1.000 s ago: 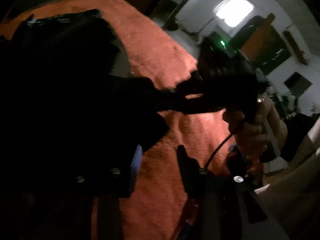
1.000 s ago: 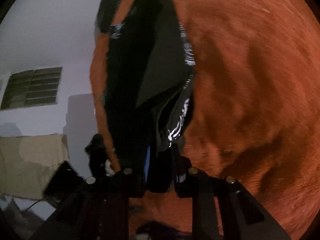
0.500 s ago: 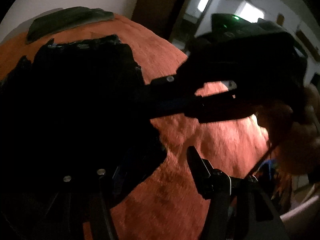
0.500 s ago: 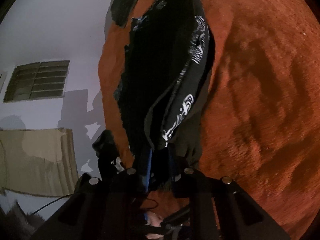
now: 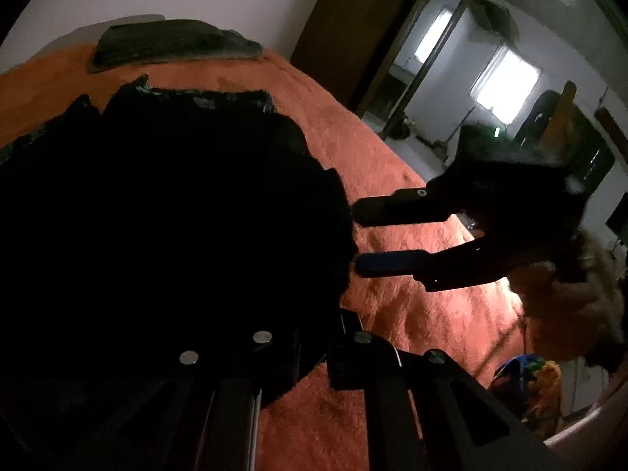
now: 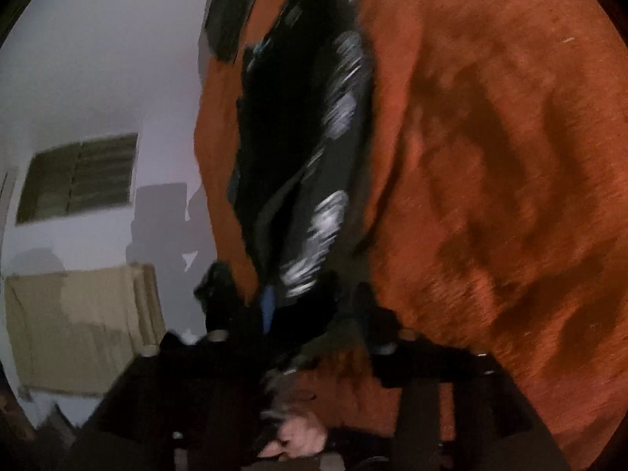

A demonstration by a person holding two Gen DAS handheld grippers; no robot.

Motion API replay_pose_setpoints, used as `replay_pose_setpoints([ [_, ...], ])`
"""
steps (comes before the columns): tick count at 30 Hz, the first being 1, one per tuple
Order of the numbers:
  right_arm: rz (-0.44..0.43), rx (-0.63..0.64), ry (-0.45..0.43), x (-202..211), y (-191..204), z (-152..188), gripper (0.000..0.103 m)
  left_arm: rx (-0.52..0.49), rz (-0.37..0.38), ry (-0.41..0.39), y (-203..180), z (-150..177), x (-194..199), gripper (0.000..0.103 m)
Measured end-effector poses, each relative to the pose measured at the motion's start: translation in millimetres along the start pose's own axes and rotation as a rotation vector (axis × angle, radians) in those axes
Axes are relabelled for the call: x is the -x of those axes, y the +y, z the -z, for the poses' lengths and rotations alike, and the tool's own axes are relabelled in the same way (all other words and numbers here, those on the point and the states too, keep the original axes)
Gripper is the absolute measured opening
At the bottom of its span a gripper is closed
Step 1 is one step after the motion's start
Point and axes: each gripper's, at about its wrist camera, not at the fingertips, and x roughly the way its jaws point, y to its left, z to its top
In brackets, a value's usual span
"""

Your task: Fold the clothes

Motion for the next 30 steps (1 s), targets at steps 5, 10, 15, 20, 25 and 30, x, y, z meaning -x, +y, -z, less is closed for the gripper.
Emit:
replay_pose_setpoints([
  [5,0.017,-0.033,-0.073,19.7,-15.1,-37.4,0.051,0.131,0.048,-0.028,38.8,-17.8,29.9,0.011],
  [10,0.252,0.132,-0.141,17.0,13.6,-84.0,0.062,0.129,0.057,-0.041,53.0,-23.1,43.0,0.011],
  [15,0.445,0.427,-0.224,2.7,69.2,-136.0,0.066,0.137,0.055,-0.034,51.9,-20.4,43.8,0.011],
  [20,0.165,0.066,0.033,-26.7,57.4,-191.1,0.078,0.122,0.056,-0.024,47.9,-18.1,44.7,0.011],
  [25,0.172,-0.025,0.057,-53.3,62.4,-221.6,0.093,0.116,0.061,-0.003,46.1,-16.3,39.9,0.011],
  [30,0.171,-0.057,0.058,-67.5,59.3,-248.3,0.096,0.106,0.070,0.025,40.7,-13.0,34.7,0.011],
])
